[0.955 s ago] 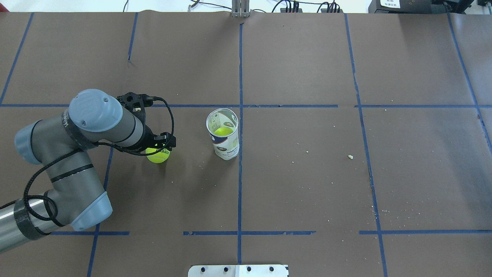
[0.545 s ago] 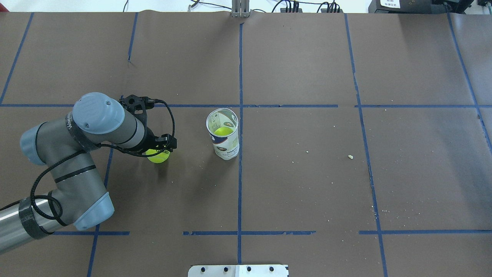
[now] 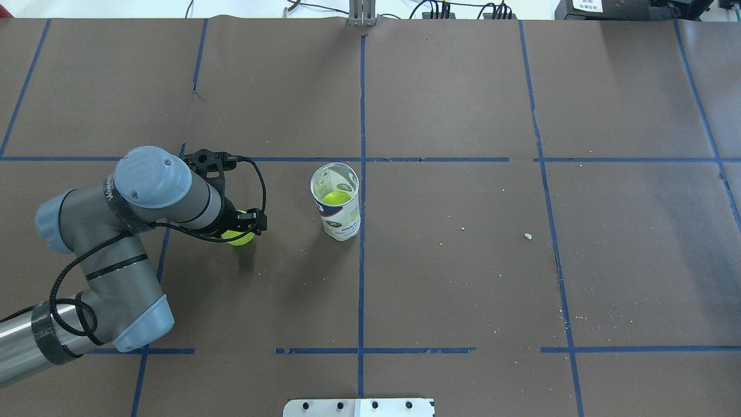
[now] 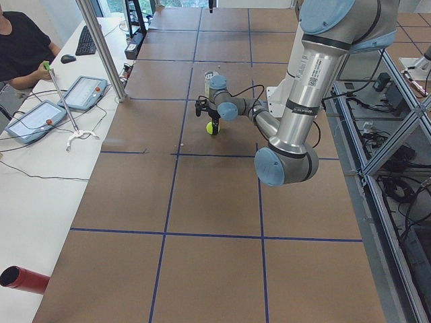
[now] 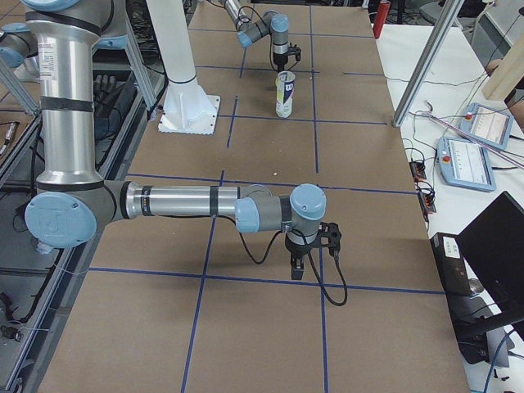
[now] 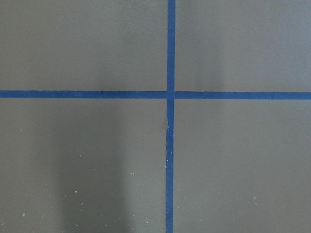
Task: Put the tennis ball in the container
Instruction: 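Close the left gripper around the yellow tennis ball, then lift the ball with the left gripper and carry it over the clear cup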
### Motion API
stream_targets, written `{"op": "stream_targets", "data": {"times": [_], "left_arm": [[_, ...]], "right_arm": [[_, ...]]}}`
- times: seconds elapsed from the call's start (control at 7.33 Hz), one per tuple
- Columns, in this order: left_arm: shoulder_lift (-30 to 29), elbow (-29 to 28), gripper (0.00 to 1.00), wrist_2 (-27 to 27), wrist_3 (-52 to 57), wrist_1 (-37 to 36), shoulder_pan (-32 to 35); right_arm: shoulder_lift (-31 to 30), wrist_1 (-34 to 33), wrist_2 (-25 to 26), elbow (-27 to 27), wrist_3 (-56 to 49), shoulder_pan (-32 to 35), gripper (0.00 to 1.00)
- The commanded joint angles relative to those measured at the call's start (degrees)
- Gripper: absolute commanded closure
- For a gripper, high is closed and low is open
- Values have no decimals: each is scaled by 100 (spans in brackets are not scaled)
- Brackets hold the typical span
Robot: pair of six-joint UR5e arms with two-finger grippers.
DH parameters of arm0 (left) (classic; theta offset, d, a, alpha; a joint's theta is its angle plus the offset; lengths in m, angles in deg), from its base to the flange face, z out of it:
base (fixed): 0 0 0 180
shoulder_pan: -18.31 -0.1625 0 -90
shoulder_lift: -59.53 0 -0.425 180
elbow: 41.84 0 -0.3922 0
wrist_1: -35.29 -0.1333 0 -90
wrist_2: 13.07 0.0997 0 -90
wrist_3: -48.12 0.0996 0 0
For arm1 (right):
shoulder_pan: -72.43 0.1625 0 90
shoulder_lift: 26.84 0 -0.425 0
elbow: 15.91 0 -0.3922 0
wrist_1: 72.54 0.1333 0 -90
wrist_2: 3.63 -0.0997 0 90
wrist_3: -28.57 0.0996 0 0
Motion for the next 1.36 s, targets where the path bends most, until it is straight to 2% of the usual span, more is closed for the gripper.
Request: {"op": "stream_targets", "data": {"times": [0.0,0.14,0.27,0.55,0.68,0.82,0.95,1.23], "left_arm": [[62,379,100,-2,33,-146,60],[97,948,100,-11,121,-730,199],[-68,1432,100,-37,469,-1737,471],[-761,2110,100,-124,1025,-3418,1208],[-1034,2462,100,-517,1096,-4148,1412],[-1437,2596,100,-738,1114,-4703,1518],[-1858,2467,100,-923,1010,-4874,1502],[-2842,1600,100,-1118,292,-4850,1144]], "right_arm": [[0,0,0,0,0,0,0],[0,0,0,0,0,-8,0],[0,0,0,0,0,0,0],[0,0,0,0,0,0,0],[0,0,0,0,0,0,0],[0,0,0,0,0,0,0],[0,0,0,0,0,0,0],[0,0,0,0,0,0,0]]}}
